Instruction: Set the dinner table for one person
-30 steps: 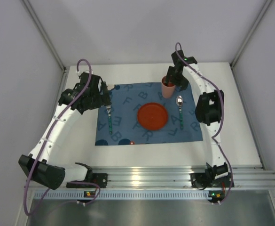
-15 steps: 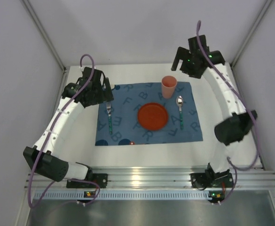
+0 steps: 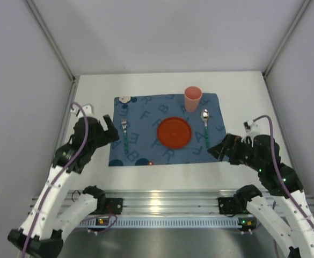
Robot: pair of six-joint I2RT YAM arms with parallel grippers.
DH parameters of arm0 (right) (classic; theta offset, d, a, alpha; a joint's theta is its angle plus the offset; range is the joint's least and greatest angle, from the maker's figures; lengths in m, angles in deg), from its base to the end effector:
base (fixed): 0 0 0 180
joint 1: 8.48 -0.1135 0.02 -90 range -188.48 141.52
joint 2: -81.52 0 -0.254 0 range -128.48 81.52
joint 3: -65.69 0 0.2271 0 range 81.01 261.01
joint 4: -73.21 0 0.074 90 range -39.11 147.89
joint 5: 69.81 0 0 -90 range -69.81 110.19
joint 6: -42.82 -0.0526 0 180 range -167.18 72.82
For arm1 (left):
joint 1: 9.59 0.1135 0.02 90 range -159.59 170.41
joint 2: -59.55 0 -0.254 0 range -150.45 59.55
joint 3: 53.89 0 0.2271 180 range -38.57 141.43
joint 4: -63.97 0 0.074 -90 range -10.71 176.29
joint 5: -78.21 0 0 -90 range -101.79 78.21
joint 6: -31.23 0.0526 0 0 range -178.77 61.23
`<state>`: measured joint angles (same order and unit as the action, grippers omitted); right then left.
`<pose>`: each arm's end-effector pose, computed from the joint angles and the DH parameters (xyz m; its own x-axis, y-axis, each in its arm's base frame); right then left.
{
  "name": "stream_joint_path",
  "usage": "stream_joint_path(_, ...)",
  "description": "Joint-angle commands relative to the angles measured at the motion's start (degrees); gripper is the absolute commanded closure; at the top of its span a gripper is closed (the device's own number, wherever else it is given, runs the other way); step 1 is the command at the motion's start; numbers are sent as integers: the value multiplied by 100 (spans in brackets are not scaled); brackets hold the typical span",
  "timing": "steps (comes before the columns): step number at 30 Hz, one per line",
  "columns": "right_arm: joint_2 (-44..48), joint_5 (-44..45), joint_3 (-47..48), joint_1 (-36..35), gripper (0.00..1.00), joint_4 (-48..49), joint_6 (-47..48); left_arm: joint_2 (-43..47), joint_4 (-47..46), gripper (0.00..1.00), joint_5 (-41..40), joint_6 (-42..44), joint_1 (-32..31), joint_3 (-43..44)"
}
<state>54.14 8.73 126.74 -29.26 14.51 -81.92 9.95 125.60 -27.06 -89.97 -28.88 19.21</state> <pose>0.0872 0.0443 0.3031 -0.6191 0.3624 -0.6967 -0.1986 0.7860 0.5854 0.1573 -0.0404 0.3205 -0.5623 -0.3327 -0.7571 -0.1966 0.9430 -0.2684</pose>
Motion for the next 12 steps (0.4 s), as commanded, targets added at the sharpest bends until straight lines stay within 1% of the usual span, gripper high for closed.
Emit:
stream_joint_path(1,801,-418,5,-14,0,-496,-8,1117,-1061,2,-161,280,22,-879)
stream_joint_path(4,1119,-252,250,-6,0,-663,125,1715,-1071,1,-266,369,13,-1067)
stream_joint_path(6,1156,-137,348,3,0,-900,108,1822,-799,1,-310,352,13,-1023)
stream_joint_path(8,1121,-224,427,3,0,-1041,204,1831,-632,2,-284,325,22,-944)
stream_joint_path(10,1059,-347,445,3,0,-1111,257,1858,-570,3,-301,334,13,-918)
stream_joint_path(12,1059,-164,550,3,0,-1173,205,1832,-596,3,-528,473,13,-900)
